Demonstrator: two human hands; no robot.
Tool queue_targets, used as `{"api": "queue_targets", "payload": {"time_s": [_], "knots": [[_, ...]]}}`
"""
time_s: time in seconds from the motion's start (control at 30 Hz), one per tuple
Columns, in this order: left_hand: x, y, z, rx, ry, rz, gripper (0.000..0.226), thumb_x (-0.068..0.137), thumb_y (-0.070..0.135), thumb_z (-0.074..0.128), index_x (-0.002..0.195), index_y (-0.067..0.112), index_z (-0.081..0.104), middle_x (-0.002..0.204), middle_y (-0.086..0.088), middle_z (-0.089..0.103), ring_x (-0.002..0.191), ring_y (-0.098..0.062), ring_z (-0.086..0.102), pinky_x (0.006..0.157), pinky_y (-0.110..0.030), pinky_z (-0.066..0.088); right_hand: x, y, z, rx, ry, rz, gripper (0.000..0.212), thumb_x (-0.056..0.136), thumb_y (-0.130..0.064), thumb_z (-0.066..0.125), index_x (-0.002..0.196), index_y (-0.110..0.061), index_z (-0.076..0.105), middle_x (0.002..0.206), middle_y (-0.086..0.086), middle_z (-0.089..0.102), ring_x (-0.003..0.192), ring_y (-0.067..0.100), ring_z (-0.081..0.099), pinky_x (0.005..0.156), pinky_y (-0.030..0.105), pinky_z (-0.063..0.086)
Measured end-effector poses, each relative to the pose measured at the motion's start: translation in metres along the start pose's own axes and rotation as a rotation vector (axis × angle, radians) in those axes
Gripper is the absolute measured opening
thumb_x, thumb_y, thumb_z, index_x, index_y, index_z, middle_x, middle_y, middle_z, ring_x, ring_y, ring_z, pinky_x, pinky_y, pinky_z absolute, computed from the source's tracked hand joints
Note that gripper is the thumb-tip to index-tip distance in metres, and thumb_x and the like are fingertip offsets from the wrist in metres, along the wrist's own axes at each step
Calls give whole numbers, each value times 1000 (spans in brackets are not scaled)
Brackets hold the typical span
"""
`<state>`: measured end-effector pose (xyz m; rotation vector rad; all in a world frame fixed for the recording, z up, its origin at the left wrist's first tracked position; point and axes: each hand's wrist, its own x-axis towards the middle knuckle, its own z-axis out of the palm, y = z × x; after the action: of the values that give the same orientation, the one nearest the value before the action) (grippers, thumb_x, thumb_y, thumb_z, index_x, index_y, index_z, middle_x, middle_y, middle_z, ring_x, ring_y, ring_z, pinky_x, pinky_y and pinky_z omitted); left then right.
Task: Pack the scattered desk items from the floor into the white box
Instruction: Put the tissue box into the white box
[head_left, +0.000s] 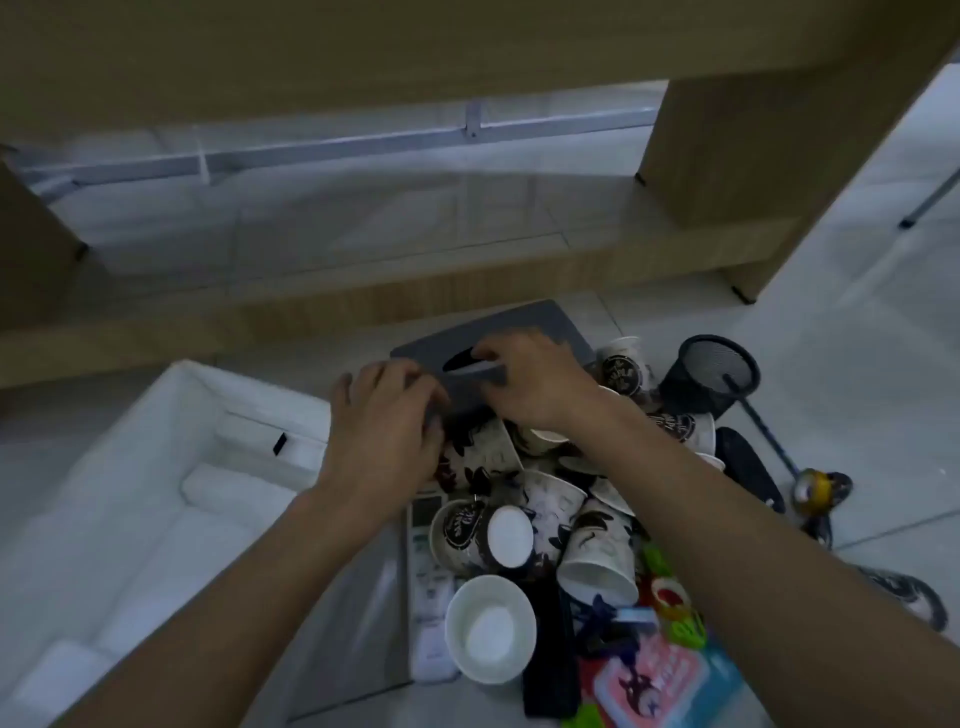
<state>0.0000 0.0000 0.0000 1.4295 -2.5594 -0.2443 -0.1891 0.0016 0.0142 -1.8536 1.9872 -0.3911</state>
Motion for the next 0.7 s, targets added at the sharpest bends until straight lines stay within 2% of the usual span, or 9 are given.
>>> {"api": "queue_targets", "payload": {"time_s": [0.03,0.1,0.17,0.27,0.33,0.43,0.53,0.7], "knots": [[-1,-3,5,29,-13,-39,24,85,29,63,108,26,69,121,-1,60,116,-26,53,103,-47,35,7,-3,2,-91,-112,23,47,92,-34,62,137,-22,54,139,5,53,132,30,42,109,52,28],[-3,-5,14,121,17,-40,24,87,32,60,109,29,68,116,1,63,113,-24,54,105,-44,31,17,-7,10,-236,-249,54,49,92,-32,64,136,-18,49,134,7,49,129,31,39,106,52,26],[-4,-6,22,97,52,-15,18,87,30,58,102,31,68,106,6,66,106,-21,56,106,-43,32,22,-8,20,-314,-279,81,41,91,-25,65,128,-17,50,125,8,51,125,32,41,104,52,25],[-2,-8,18,-95,142,-62,12,86,23,55,88,33,61,96,12,61,96,-14,55,103,-38,34,20,-6,30,-417,-166,55,41,89,-17,64,128,-17,50,125,8,54,123,32,44,103,52,27],[-3,-6,16,-181,185,-62,11,86,20,56,88,30,59,96,11,58,94,-14,53,97,-34,36,15,-8,34,-488,-67,25,46,90,-14,62,134,-18,47,131,8,52,125,32,43,104,53,29],[-9,-6,15,-289,266,-54,19,87,20,57,105,25,61,109,5,58,103,-17,53,94,-36,42,7,-17,33,-550,60,-15,57,88,-10,60,141,-18,40,141,10,46,132,34,38,108,52,27],[-17,-5,6,-380,324,-80,32,87,20,59,119,21,58,125,-1,54,114,-21,50,94,-41,45,-6,-31,16,-608,153,-45,65,81,-9,64,141,-18,40,139,12,46,132,37,37,108,53,26],[-37,-3,-21,-432,373,-56,34,87,21,58,121,22,56,134,1,49,122,-20,48,98,-44,45,-32,-55,-18,-680,236,-99,71,70,-6,72,137,-17,48,131,13,52,126,38,43,106,55,26]]}}
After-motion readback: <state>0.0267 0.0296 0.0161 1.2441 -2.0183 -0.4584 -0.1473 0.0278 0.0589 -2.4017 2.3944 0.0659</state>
